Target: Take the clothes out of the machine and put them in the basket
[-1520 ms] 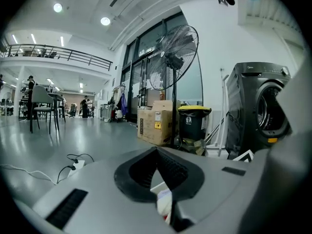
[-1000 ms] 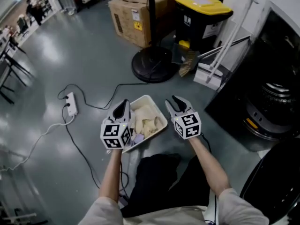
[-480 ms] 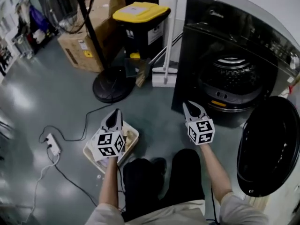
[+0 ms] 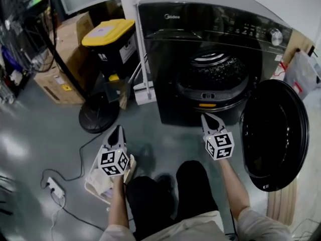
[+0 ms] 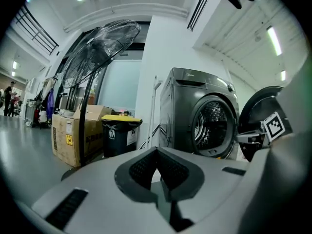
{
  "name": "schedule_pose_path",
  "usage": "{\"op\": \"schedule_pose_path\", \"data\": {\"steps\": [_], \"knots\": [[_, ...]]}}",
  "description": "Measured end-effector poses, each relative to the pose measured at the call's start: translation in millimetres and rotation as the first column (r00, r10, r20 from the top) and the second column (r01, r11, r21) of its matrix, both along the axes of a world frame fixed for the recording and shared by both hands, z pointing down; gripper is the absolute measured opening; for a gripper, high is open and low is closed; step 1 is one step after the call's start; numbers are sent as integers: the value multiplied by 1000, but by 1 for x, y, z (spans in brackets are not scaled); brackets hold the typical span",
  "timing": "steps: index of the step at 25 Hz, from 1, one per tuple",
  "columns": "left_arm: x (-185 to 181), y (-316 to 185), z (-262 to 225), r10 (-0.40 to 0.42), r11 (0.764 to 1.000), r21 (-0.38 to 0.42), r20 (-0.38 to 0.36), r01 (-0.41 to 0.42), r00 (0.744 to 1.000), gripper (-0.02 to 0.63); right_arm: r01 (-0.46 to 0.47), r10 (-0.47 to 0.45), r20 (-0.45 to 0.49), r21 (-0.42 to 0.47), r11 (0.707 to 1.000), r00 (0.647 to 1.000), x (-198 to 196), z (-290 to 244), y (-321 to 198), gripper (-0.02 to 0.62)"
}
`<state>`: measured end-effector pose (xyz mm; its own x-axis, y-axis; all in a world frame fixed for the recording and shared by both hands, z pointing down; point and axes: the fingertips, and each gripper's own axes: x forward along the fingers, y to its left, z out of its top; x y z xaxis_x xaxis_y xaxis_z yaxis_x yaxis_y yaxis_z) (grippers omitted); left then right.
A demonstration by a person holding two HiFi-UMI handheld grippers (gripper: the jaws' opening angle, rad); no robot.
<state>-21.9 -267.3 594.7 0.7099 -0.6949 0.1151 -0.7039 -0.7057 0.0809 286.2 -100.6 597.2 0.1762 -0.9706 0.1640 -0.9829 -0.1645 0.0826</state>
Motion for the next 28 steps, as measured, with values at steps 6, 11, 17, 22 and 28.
{"op": "schedule_pose_path", "data": {"steps": [6, 11, 17, 22, 28], "knots": [[34, -3, -6, 67, 998, 13, 6, -67, 998, 18, -88, 88, -2, 6, 996, 996, 34, -7, 28, 23], [78, -16, -8, 134, 991, -1, -19, -134, 991, 18, -105, 106, -43, 18, 994, 993, 45, -20, 24, 23], [128, -38, -47, 202, 979, 8, -45, -202, 978, 18, -133, 135, -51, 30, 991, 990, 53, -62, -2, 21], [159, -36, -114, 246, 969, -22, 6, -246, 969, 18, -154, 152, -61, -42, 987, 987, 55, -128, -11, 21], [174, -36, -246, 276, 960, -55, 26, -275, 961, 18, -197, 196, -11, -68, 978, 980, 60, -257, -13, 21]]}}
